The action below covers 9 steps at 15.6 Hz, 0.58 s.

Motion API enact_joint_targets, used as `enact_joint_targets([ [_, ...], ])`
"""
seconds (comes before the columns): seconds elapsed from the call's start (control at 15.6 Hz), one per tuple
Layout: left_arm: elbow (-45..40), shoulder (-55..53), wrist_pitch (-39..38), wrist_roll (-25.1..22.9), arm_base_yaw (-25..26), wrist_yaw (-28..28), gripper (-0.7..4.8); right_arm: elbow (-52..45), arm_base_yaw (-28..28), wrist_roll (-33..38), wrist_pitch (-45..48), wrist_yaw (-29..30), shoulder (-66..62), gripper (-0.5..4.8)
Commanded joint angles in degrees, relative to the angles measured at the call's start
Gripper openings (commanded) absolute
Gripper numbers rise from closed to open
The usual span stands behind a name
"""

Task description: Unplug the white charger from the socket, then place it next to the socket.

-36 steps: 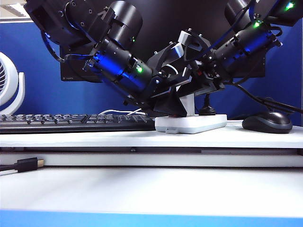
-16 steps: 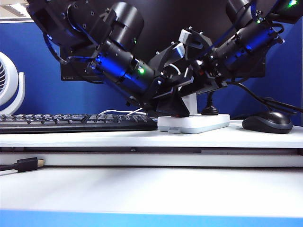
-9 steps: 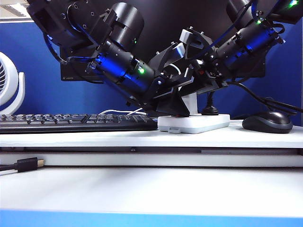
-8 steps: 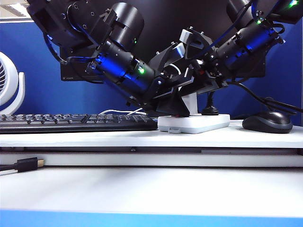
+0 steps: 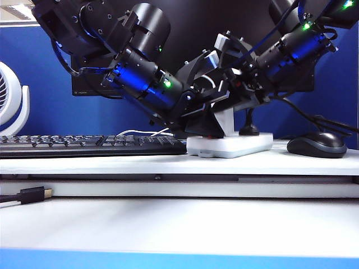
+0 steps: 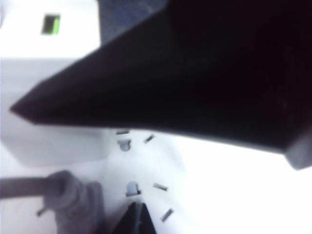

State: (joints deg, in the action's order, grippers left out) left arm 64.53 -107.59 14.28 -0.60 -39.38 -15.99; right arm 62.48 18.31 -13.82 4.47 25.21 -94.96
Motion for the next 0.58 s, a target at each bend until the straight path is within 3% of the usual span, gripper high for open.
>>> enact_joint_targets([
  [0.06,-0.37,-0.87,-3.72,-0.48,-0.11,0.57,-0.05,1.60,0.04,3.17,12.96,1.75,2.51,1.16],
  [0.38,-0.37,-0.87,-3.63,-0.96,-0.11,0.55,-0.05,1.60,-0.09,1.60,12.70,1.20,2.49,1.17],
  [0.58,-0.37,-0.85,-2.75,-2.62,-0.11,0.50,-0.05,1.60,-0.31,1.95,13.44,-2.40,2.82,1.16],
])
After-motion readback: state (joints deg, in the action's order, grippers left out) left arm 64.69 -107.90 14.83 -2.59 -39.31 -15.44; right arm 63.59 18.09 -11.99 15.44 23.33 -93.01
